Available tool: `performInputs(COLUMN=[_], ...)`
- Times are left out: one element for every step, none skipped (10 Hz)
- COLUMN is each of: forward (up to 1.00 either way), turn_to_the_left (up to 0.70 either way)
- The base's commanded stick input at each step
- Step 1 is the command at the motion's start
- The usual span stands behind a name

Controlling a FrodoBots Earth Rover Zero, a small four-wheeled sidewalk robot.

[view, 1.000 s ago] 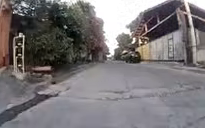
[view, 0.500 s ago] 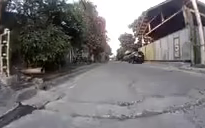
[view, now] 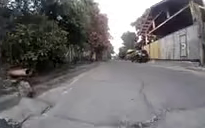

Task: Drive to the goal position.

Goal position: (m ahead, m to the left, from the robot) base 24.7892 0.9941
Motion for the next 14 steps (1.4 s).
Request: performInputs(forward=[1.0, 1.0, 1.0, 1.0, 1.0, 1.0, 1.0, 1.0, 1.0, 1.0, 1.0, 1.0, 1.0, 1.0], turn_to_the_left=[-0.34, -0.34, -0.34, -0.34, -0.34, -0.34, -0.34, -0.34, -0.34, 0.02, 0.06, 0.06, 0.06, 0.06])
